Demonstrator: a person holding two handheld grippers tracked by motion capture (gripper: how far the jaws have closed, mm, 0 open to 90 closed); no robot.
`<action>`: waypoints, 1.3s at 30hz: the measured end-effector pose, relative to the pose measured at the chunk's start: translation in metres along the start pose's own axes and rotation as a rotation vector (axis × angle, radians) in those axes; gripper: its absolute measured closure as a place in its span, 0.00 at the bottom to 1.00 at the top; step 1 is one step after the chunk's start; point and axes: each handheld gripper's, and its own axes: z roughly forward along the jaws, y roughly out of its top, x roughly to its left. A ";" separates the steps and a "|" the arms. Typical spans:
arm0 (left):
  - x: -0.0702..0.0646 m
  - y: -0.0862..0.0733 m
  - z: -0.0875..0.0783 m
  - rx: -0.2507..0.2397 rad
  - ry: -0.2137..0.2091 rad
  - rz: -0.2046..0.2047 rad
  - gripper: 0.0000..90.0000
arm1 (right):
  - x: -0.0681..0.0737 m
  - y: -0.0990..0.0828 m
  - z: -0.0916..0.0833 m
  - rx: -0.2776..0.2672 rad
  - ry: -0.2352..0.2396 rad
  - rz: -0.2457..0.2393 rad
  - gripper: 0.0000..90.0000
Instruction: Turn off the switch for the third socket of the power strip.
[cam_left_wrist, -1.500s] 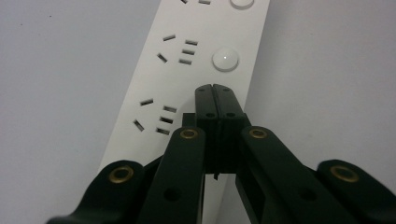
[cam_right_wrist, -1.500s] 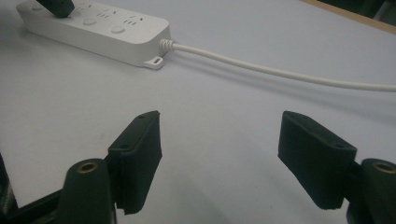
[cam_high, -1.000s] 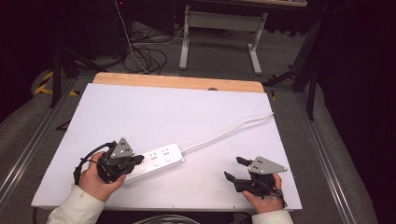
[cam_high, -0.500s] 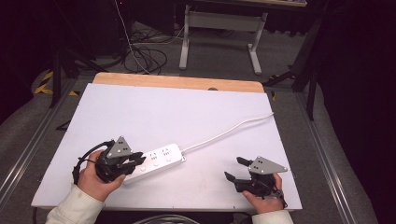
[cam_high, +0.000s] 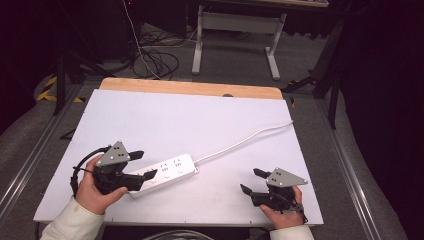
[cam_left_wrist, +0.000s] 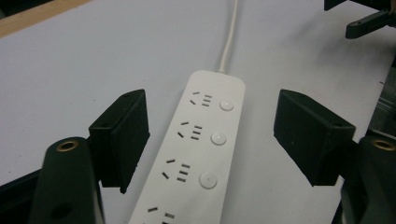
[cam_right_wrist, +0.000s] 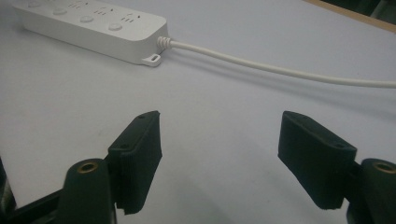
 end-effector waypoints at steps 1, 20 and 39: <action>0.002 0.000 -0.002 -0.010 0.008 0.001 0.26 | 0.000 0.000 0.000 0.000 0.000 0.000 0.34; 0.031 -0.026 -0.033 -0.077 0.094 -0.018 0.13 | 0.000 0.000 -0.001 -0.003 -0.001 0.002 0.34; 0.041 -0.073 -0.037 -0.102 0.047 -0.032 0.10 | 0.000 0.000 -0.001 -0.003 0.003 0.001 0.34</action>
